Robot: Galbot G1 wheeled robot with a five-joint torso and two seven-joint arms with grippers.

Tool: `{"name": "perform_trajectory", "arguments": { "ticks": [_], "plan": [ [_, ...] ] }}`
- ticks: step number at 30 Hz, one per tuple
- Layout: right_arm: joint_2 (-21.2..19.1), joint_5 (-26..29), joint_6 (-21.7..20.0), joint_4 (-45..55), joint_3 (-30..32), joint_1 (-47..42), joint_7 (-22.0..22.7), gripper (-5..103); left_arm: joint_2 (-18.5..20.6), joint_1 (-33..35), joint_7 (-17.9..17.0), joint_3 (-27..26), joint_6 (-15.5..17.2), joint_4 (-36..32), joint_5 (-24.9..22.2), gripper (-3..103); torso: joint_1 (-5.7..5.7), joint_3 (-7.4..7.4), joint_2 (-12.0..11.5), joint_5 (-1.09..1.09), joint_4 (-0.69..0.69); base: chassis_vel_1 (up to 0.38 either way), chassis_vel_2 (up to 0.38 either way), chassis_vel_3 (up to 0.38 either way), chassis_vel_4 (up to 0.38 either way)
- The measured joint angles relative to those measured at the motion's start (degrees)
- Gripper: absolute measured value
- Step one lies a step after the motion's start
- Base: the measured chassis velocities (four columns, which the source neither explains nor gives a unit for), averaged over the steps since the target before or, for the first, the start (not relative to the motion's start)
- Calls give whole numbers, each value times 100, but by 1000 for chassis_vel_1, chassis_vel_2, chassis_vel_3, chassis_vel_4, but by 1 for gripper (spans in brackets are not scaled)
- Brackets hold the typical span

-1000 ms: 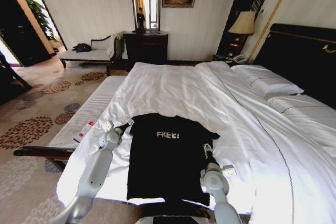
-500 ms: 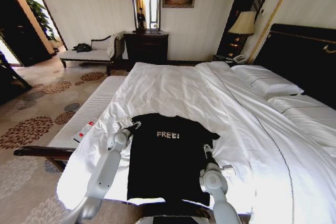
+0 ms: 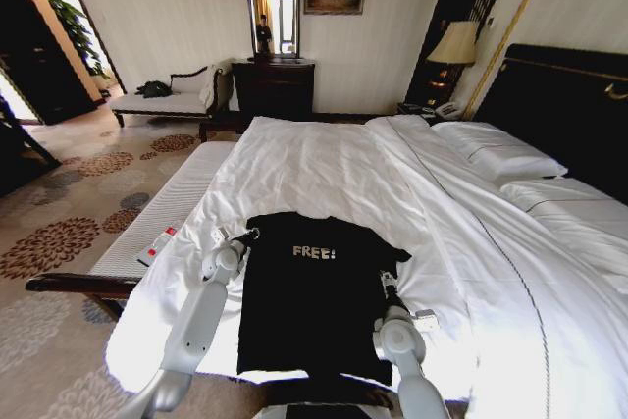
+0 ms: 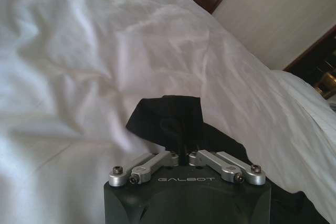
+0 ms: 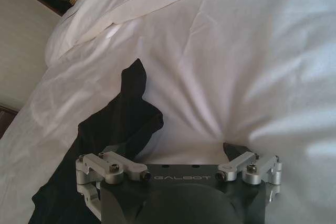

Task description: Fold the clothes on the bed.

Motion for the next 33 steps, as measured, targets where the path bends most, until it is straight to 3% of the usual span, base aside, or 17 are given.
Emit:
{"name": "perform_trajectory", "arguments": {
  "ticks": [15,25,27,31,33],
  "plan": [
    [-45,9,0,-56,24,-8,4,100,185,-80,30,1086,119,-265,534,-2,0,0,0,0,0,0,0,0,0],
    [-92,25,0,-84,44,-33,3,100,472,195,24,1541,428,-931,616,40,0,0,0,0,0,0,0,0,0],
    [-88,25,0,-85,39,-34,3,100,517,256,21,1542,442,-1015,622,40,0,0,0,0,0,0,0,0,0],
    [-75,22,1,-89,29,-36,3,100,647,539,23,1306,453,-1338,642,62,0,0,0,-1,-1,0,0,0,0],
    [-75,21,1,-88,28,-41,2,100,662,611,21,1167,449,-1382,619,67,0,0,0,0,0,0,0,0,0]
  ]
}}
